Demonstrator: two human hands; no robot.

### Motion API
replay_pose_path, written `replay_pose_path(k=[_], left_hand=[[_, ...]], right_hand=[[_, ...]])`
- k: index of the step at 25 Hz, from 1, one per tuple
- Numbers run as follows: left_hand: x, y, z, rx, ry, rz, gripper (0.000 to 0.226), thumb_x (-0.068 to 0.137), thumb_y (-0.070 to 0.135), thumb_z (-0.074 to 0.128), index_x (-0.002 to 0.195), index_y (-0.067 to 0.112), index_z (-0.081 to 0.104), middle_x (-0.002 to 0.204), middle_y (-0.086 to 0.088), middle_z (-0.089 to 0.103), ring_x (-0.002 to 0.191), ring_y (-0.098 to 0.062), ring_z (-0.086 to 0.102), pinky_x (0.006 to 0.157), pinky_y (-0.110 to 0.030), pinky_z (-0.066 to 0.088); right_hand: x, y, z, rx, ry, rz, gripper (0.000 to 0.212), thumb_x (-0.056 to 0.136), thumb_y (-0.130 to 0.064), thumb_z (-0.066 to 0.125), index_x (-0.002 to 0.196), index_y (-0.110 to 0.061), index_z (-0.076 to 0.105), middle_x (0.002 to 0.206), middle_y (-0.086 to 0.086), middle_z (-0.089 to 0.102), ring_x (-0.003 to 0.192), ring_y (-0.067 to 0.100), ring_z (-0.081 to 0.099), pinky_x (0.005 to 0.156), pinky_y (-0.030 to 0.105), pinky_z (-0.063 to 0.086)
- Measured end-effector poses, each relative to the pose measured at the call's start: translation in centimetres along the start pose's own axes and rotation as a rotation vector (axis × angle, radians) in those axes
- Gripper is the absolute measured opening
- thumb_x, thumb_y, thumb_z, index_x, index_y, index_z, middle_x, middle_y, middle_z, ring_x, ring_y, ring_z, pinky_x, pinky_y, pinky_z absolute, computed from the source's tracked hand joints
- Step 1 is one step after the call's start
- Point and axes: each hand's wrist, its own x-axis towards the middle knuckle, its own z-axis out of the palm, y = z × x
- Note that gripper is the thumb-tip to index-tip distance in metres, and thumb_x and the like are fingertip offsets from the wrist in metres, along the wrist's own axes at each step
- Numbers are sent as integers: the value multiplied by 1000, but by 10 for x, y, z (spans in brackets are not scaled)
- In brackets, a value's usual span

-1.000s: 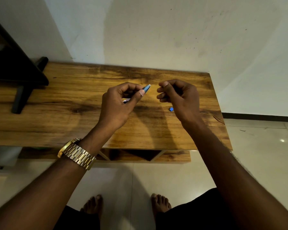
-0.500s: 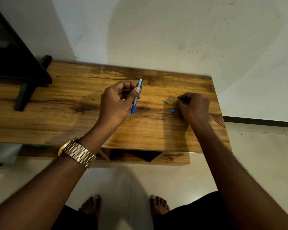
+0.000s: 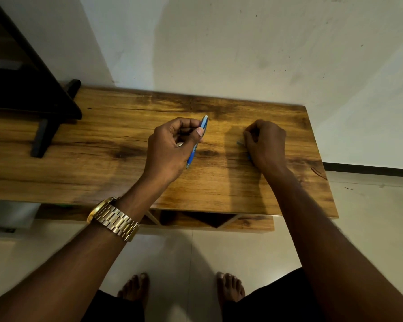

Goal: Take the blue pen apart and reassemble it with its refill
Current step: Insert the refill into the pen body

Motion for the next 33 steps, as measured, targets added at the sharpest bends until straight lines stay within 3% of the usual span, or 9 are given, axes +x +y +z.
replay_pose_path(k=[4, 6, 10, 16, 23, 33], left_hand=[[0, 2, 2, 40, -8, 38, 16, 101, 24, 78, 117, 23, 81, 109, 10, 83, 102, -10, 80, 97, -44, 66], [0, 5, 4, 71, -14, 72, 18, 101, 24, 78, 119, 22, 81, 111, 12, 82, 103, -6, 79, 96, -39, 66], [-2, 6, 4, 117, -29, 98, 17, 101, 26, 77, 118, 29, 80, 110, 20, 80, 104, 3, 75, 87, -16, 61], [-3, 6, 6, 109, -54, 87, 17, 102, 26, 77, 119, 27, 81, 112, 18, 81, 107, 1, 75, 87, -13, 59], [-4, 8, 4, 113, -62, 111, 17, 102, 27, 77, 118, 29, 80, 111, 20, 80, 108, 2, 74, 87, -13, 59], [-2, 7, 4, 151, -55, 101, 16, 102, 28, 76, 118, 31, 80, 111, 18, 81, 108, -1, 75, 87, -20, 59]], right_hand=[[-15, -31, -10, 555, -29, -1, 9, 102, -25, 77, 103, -16, 78, 91, -2, 82, 83, 13, 79, 76, 25, 64], [-24, -39, -12, 681, -39, -19, 10, 101, -23, 79, 106, -15, 81, 89, 0, 82, 82, 13, 79, 74, 23, 61], [-28, -45, -16, 908, -116, -23, 16, 101, -12, 78, 116, -7, 81, 99, 7, 83, 92, 16, 78, 85, 28, 62], [-30, -44, -17, 774, -116, -107, 17, 99, -17, 80, 114, -8, 80, 100, 5, 83, 91, 24, 80, 87, 45, 67], [-32, -45, -16, 780, -204, -138, 16, 107, -9, 68, 118, 2, 71, 105, 12, 81, 95, 23, 83, 87, 37, 66], [-31, -42, -20, 761, -238, -196, 17, 110, -9, 64, 121, 3, 67, 105, 14, 81, 99, 24, 83, 89, 39, 66]])
